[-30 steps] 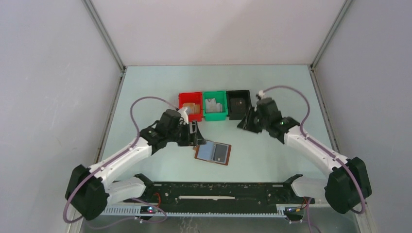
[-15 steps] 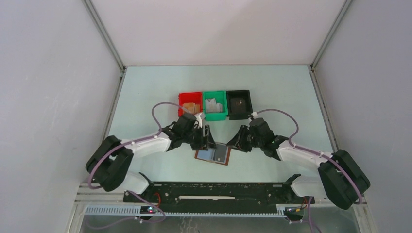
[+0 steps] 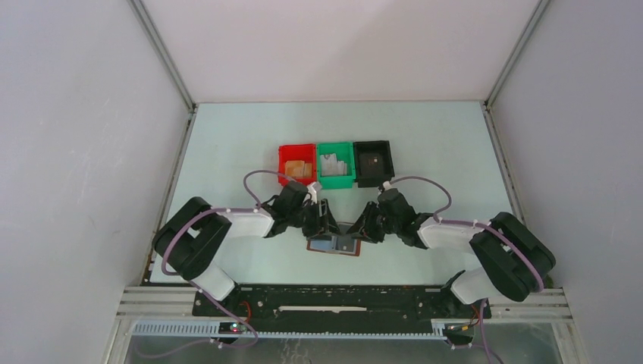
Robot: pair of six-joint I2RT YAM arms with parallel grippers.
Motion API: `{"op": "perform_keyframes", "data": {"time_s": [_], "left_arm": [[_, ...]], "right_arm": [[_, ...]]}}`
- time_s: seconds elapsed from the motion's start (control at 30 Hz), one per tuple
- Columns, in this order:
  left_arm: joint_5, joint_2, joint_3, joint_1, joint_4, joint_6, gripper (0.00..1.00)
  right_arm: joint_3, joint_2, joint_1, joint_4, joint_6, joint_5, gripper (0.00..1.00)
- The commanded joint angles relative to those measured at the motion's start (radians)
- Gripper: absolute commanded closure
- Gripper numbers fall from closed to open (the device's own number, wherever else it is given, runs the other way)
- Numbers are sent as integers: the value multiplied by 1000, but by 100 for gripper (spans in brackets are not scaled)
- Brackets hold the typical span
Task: Take the credit cards out of the card holder
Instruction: Remove the credit card from the card holder.
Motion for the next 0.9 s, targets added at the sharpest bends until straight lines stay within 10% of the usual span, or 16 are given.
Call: {"op": "perform_keyframes", "data": {"time_s": [0.0,0.87], "left_arm": [[17,24,-23,8,47,-14,40],[31,37,-22,10,52,2,49]], "right_arm": [[-10,-3,13,20,31,48,62],[-92,-39,39,158,41,11,65]]}}
